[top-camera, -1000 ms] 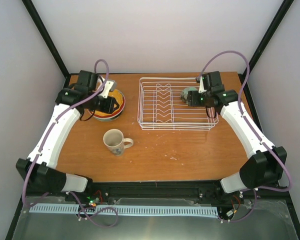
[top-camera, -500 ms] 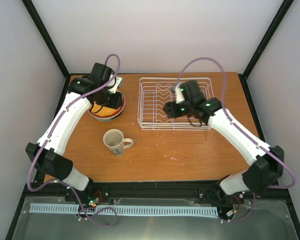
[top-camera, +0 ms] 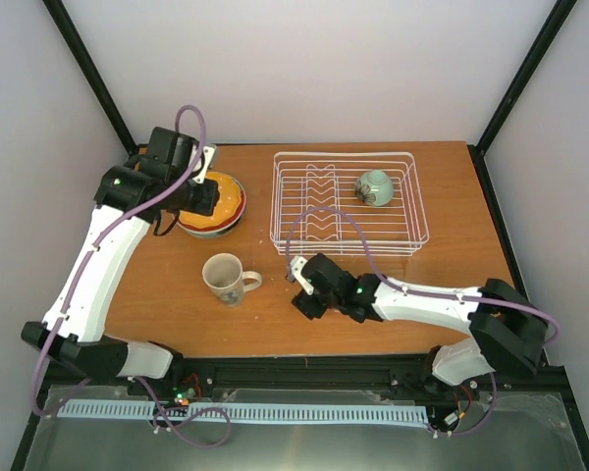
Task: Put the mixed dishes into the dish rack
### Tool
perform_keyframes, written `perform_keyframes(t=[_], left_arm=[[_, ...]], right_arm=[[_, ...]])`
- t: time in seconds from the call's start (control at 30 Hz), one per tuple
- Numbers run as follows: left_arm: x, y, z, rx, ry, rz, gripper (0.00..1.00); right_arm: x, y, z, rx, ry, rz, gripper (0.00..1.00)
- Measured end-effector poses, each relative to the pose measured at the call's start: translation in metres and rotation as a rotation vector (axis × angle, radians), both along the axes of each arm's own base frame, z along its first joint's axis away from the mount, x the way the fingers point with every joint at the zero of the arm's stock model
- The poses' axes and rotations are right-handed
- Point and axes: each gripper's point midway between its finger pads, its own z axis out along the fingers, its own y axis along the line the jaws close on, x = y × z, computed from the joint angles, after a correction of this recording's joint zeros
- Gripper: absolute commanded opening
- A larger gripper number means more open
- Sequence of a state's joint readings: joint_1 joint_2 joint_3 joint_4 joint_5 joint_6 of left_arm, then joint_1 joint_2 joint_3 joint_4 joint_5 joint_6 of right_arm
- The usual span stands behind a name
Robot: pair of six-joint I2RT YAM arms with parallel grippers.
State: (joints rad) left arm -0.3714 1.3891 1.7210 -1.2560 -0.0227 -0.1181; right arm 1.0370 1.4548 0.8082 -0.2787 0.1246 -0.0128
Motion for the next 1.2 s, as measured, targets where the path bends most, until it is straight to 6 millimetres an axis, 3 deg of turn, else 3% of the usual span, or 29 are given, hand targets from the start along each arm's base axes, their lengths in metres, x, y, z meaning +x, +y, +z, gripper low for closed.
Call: perform_keyframes(t=[0.1, 0.27, 0.47, 0.67, 1.03, 1.2], left_arm=[[-0.008, 0.004, 0.014, -0.013, -0.043, 0.003, 0.29], [-0.003, 0.002, 0.01, -0.014, -0.046, 0.003, 0.29], [0.005, 0.0, 0.011, -0.021, -0.076, 0.002, 0.29], [0.008, -0.002, 0.009, -0.02, -0.087, -0.004, 0.29], [0.015, -0.006, 0.008, -0.023, -0.107, -0.026, 0.29], [0.017, -0.008, 0.009, -0.027, -0.118, -0.031, 0.29]], right_arm=[[0.004, 0.003, 0.014, 0.094, -0.078, 0.014, 0.75], [0.01, 0.026, 0.034, 0.251, -0.193, 0.083, 0.74], [0.003, 0.058, 0.018, 0.331, -0.194, 0.219, 0.72], [-0.004, 0.078, 0.004, 0.373, -0.166, 0.31, 0.72], [0.003, 0.116, 0.035, 0.461, -0.204, 0.412, 0.7], [0.009, 0.125, 0.037, 0.475, -0.194, 0.427, 0.65]])
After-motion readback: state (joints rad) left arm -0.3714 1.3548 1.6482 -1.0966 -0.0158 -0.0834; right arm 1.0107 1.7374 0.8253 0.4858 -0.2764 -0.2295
